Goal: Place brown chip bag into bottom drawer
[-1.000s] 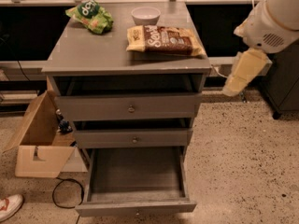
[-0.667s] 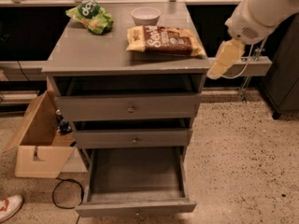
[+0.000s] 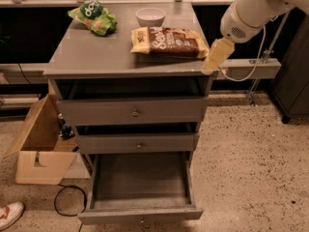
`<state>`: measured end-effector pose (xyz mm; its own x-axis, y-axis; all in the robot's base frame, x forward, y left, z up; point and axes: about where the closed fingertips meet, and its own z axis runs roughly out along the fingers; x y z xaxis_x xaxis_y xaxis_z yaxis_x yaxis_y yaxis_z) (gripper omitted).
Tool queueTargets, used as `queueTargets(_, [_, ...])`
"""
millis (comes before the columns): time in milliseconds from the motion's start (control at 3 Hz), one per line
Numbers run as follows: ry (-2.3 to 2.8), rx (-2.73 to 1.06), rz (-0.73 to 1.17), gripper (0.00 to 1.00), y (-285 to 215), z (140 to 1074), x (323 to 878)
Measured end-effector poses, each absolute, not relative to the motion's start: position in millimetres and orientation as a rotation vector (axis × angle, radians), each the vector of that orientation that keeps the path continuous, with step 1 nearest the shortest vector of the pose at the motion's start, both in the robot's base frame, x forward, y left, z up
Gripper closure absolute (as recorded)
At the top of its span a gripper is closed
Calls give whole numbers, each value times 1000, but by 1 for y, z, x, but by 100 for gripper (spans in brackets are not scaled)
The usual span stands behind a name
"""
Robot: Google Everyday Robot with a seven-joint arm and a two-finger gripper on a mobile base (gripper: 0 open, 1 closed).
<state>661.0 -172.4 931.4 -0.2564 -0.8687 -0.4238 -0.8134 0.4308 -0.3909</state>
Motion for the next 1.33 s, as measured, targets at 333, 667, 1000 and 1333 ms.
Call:
queueTargets(333, [2064, -1419, -135, 0, -162, 928, 675])
queueTargets(667, [1990, -1426, -188, 0, -141, 923, 715])
queueTargets(1000, [1922, -1424, -173, 0, -118, 917, 753])
queueTargets(1333, [1891, -1414, -128, 0, -97, 907, 782])
